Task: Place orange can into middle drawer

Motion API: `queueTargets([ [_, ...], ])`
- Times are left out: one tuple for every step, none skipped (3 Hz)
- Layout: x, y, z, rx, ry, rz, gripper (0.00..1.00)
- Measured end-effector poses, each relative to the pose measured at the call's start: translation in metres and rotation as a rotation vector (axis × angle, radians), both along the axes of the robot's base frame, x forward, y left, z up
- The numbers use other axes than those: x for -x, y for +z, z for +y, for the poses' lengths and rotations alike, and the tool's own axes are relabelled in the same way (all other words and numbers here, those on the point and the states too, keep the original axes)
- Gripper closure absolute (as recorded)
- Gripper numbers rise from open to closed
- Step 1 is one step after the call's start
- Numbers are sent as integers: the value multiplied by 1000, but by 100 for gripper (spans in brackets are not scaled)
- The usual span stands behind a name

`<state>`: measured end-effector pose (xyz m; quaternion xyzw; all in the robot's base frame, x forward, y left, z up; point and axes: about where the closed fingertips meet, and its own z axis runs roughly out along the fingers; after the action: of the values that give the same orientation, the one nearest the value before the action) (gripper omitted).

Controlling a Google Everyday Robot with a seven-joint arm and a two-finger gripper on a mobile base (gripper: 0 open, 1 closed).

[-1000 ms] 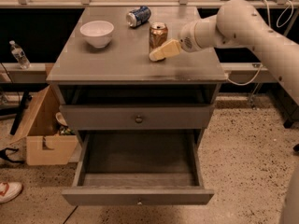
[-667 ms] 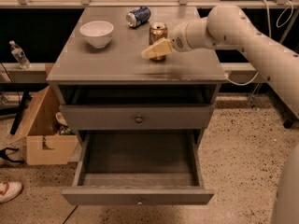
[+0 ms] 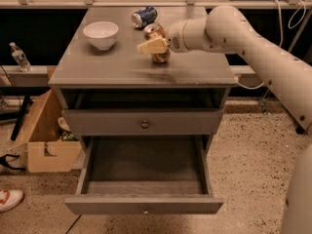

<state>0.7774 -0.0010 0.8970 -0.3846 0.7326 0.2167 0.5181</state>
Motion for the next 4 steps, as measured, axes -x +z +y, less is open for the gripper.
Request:
queueTargets([
  [5, 6, -7, -38, -10, -10, 50],
  [25, 25, -24, -112, -15, -41, 80],
  [53, 47, -53, -161, -33, -80, 100],
  [97, 60, -80, -127, 16, -78, 100],
])
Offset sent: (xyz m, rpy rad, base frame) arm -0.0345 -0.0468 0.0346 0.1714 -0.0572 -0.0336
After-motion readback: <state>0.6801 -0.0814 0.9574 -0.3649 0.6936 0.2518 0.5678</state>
